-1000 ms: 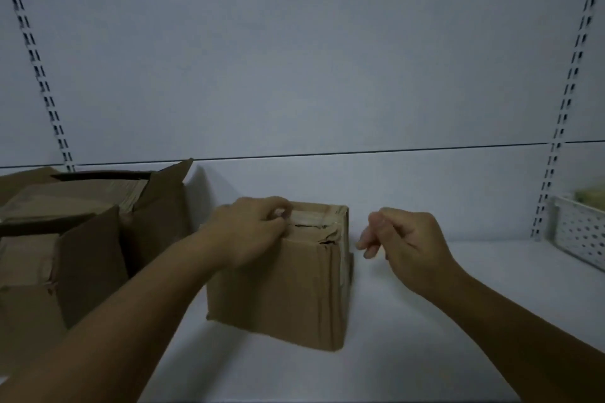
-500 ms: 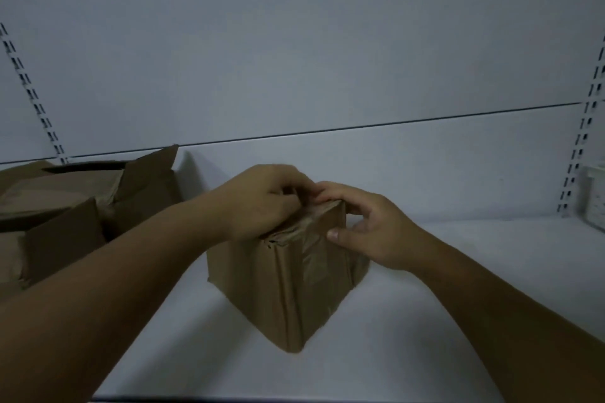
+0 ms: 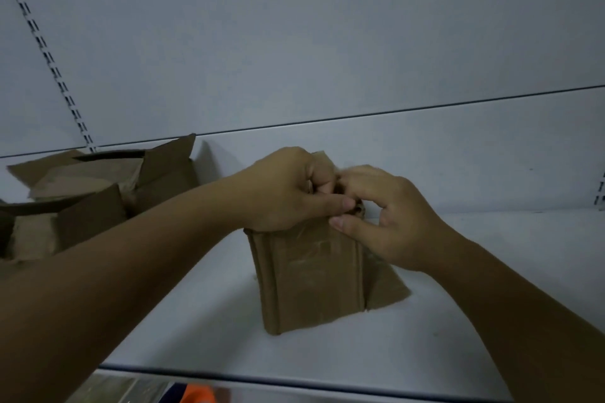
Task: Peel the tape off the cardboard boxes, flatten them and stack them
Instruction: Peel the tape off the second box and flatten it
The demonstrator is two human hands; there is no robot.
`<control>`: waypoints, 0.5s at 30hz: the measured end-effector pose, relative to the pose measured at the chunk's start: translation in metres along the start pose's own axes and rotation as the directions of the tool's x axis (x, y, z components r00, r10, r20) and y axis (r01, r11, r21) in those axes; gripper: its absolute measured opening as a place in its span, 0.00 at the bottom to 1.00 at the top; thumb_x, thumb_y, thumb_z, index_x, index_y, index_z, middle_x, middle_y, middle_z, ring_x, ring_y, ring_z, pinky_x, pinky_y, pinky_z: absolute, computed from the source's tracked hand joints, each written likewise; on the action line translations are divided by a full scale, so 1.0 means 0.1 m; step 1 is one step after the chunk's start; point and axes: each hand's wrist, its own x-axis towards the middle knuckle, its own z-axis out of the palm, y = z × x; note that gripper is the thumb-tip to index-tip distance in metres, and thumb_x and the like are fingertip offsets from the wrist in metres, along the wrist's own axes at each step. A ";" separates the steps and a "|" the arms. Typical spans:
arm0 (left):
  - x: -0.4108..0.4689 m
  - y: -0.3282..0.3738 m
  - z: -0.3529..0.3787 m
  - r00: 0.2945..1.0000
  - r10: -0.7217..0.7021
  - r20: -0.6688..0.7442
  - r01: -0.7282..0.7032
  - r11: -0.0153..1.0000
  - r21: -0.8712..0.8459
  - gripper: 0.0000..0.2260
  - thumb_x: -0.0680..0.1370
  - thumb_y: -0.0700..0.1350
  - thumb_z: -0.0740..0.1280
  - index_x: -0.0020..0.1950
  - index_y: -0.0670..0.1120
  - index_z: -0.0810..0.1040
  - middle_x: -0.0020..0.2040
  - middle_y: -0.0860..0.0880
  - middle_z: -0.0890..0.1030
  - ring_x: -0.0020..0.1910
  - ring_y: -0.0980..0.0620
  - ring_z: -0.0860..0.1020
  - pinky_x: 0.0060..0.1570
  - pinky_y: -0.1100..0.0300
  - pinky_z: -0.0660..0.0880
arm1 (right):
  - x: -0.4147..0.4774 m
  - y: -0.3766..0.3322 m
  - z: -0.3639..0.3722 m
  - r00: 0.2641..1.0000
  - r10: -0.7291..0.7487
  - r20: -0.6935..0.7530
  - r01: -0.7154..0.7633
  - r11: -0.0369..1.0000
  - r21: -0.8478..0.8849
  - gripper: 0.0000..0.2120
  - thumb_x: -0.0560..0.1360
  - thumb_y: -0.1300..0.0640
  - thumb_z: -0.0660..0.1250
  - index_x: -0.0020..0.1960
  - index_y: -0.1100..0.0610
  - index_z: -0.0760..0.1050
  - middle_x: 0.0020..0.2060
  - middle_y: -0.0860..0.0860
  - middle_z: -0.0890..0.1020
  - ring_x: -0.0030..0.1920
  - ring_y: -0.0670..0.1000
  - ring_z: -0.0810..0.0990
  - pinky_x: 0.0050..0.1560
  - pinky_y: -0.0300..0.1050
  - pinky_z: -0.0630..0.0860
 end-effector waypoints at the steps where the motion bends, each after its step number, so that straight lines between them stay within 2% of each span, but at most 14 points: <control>1: -0.03 -0.01 0.01 1.000 -0.003 -0.024 0.002 0.999 -0.044 0.17 0.72 0.55 0.68 0.28 0.48 0.72 0.28 0.51 0.73 0.28 0.55 0.71 0.31 0.57 0.69 | 0.00 0.00 0.01 0.999 0.047 0.024 -0.048 0.997 0.058 0.14 0.69 0.46 0.64 0.40 0.58 0.75 0.39 0.53 0.79 0.41 0.53 0.77 0.41 0.56 0.76; 2: -0.05 -0.02 0.03 0.999 -0.007 -0.047 0.003 0.996 -0.088 0.17 0.72 0.55 0.68 0.27 0.49 0.71 0.28 0.52 0.73 0.28 0.55 0.71 0.31 0.56 0.69 | 0.01 -0.01 0.02 0.996 0.084 0.043 -0.088 0.991 0.099 0.14 0.68 0.45 0.63 0.40 0.57 0.75 0.38 0.54 0.78 0.41 0.53 0.76 0.41 0.57 0.76; 4: -0.08 -0.05 0.05 0.997 -0.018 -0.075 0.003 0.981 -0.195 0.17 0.73 0.49 0.71 0.27 0.47 0.71 0.27 0.54 0.73 0.28 0.58 0.70 0.32 0.63 0.67 | 0.03 -0.02 0.05 0.990 0.122 0.068 -0.131 0.981 0.144 0.12 0.67 0.43 0.62 0.40 0.52 0.74 0.39 0.53 0.77 0.42 0.52 0.76 0.43 0.54 0.76; 7: -0.09 -0.09 0.07 0.995 -0.047 -0.084 0.019 0.951 -0.308 0.19 0.74 0.40 0.70 0.25 0.46 0.68 0.26 0.54 0.70 0.26 0.59 0.68 0.31 0.69 0.65 | 0.04 -0.03 0.09 0.987 0.136 0.082 -0.150 0.966 0.211 0.07 0.68 0.43 0.61 0.43 0.42 0.73 0.41 0.49 0.77 0.44 0.46 0.75 0.47 0.43 0.75; 11: -0.07 -0.12 0.10 0.990 -0.052 -0.134 -0.005 0.920 -0.393 0.22 0.73 0.31 0.68 0.23 0.47 0.65 0.23 0.57 0.70 0.25 0.62 0.70 0.31 0.74 0.66 | 0.03 -0.01 0.11 0.988 0.138 0.075 -0.153 0.957 0.247 0.10 0.69 0.44 0.61 0.45 0.47 0.76 0.41 0.51 0.79 0.46 0.46 0.75 0.48 0.41 0.74; 13: -0.07 -0.10 0.09 0.972 -0.043 -0.231 -0.048 0.926 -0.375 0.20 0.73 0.34 0.68 0.23 0.45 0.68 0.24 0.57 0.72 0.25 0.61 0.72 0.33 0.71 0.68 | 0.02 0.00 0.13 0.993 0.114 0.017 -0.115 0.974 0.196 0.10 0.70 0.46 0.62 0.44 0.50 0.78 0.40 0.50 0.80 0.45 0.45 0.75 0.47 0.43 0.74; 15: -0.10 -0.11 0.07 0.921 0.044 -0.386 -0.102 0.986 -0.130 0.15 0.73 0.43 0.67 0.26 0.42 0.76 0.30 0.53 0.77 0.30 0.57 0.76 0.35 0.64 0.71 | 0.01 0.00 0.13 0.997 0.029 -0.069 -0.025 0.998 0.054 0.10 0.72 0.49 0.63 0.44 0.54 0.79 0.38 0.47 0.80 0.42 0.45 0.75 0.44 0.47 0.74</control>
